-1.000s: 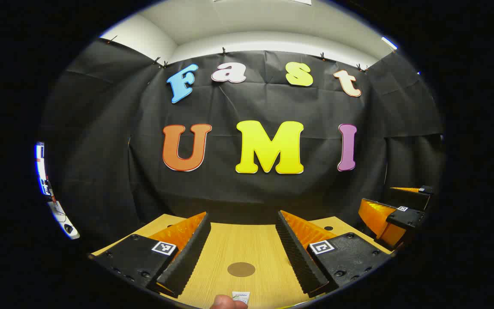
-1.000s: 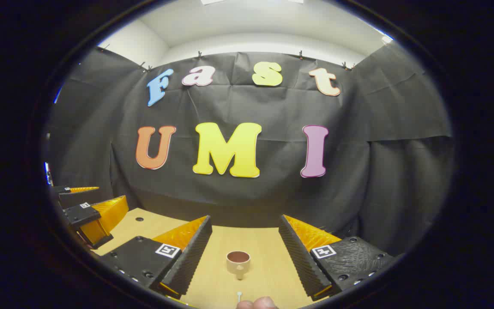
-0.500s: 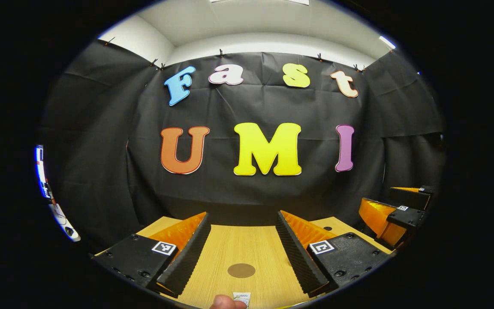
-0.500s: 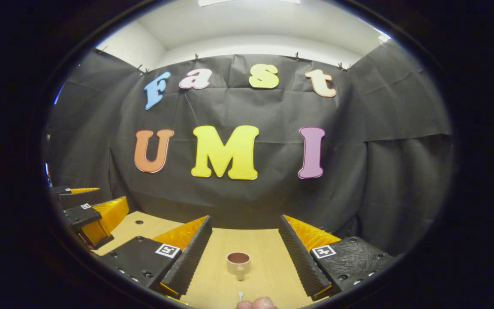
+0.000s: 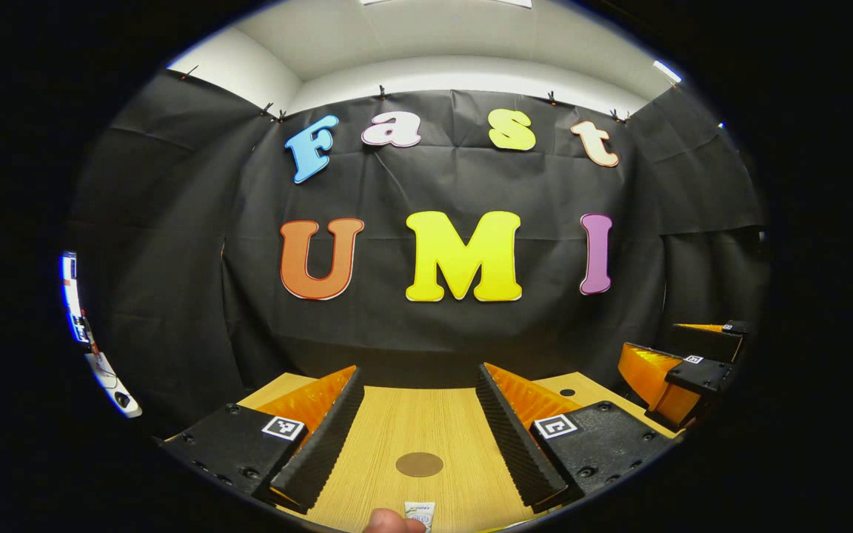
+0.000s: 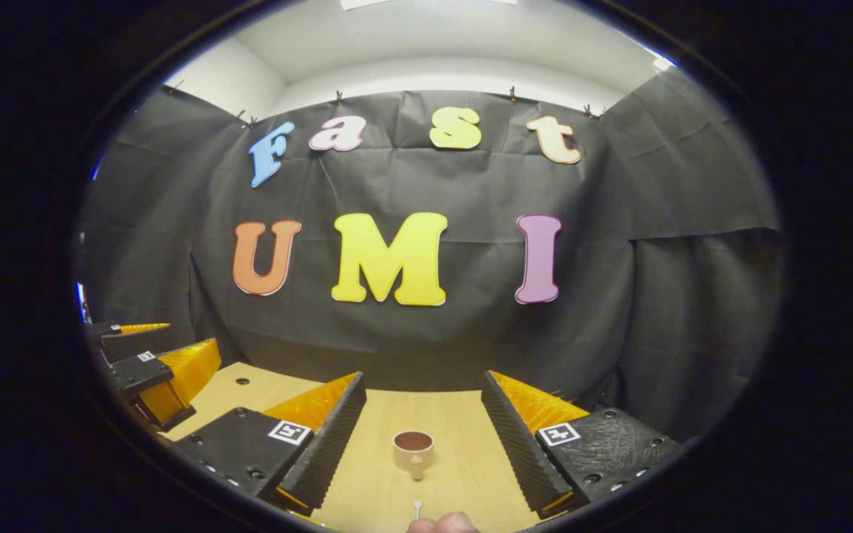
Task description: Put the toothbrush and toothpaste on the desktop into the cup, then pick up the cup and place it on the coaster on the desktop.
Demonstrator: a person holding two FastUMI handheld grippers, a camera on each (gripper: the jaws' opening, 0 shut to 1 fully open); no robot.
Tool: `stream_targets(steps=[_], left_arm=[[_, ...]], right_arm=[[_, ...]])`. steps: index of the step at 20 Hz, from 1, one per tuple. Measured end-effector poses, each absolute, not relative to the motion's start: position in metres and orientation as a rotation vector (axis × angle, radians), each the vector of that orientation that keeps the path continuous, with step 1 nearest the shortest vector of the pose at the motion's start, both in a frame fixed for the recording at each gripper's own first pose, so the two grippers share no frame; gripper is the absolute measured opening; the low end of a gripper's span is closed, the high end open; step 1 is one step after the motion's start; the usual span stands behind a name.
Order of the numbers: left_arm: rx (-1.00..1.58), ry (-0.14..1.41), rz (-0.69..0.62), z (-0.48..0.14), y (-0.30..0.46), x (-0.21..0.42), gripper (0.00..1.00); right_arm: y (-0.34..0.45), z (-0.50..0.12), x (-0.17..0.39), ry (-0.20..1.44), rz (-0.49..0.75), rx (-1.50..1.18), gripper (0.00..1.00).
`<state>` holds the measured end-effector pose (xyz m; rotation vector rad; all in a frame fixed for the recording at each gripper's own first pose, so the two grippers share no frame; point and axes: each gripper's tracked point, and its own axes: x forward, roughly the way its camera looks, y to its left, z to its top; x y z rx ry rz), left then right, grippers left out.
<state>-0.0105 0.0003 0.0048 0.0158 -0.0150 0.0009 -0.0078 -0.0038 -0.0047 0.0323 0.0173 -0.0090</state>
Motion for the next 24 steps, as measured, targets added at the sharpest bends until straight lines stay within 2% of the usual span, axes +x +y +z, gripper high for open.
stream_targets(steps=[1, 6, 7, 11, 13, 16, 24], left_arm=[[0.015, -0.014, 0.002, 0.004, 0.0, -0.011, 0.96], [0.013, 0.004, 0.002, -0.002, 0.001, -0.014, 0.97], [0.012, 0.018, 0.001, -0.008, 0.0, -0.016, 0.97], [0.016, 0.081, 0.005, -0.031, 0.002, -0.021, 0.96], [0.023, 0.115, 0.004, -0.045, 0.001, -0.025, 0.97], [0.026, 0.19, -0.009, -0.072, -0.001, -0.033, 0.97], [0.026, 0.406, -0.025, -0.142, -0.003, -0.065, 0.98]], right_arm=[[-0.004, -0.004, -0.008, 0.018, -0.01, 0.032, 0.95], [-0.006, -0.013, -0.01, 0.039, -0.007, 0.03, 0.95], [-0.007, -0.016, -0.011, 0.049, -0.006, 0.029, 0.98], [-0.01, -0.039, -0.009, 0.112, 0.002, 0.021, 0.95], [-0.008, -0.064, -0.007, 0.177, 0.017, 0.009, 0.98], [-0.007, -0.114, -0.01, 0.316, 0.042, -0.013, 0.93], [0.001, -0.234, -0.03, 0.688, 0.097, -0.018, 0.99]])
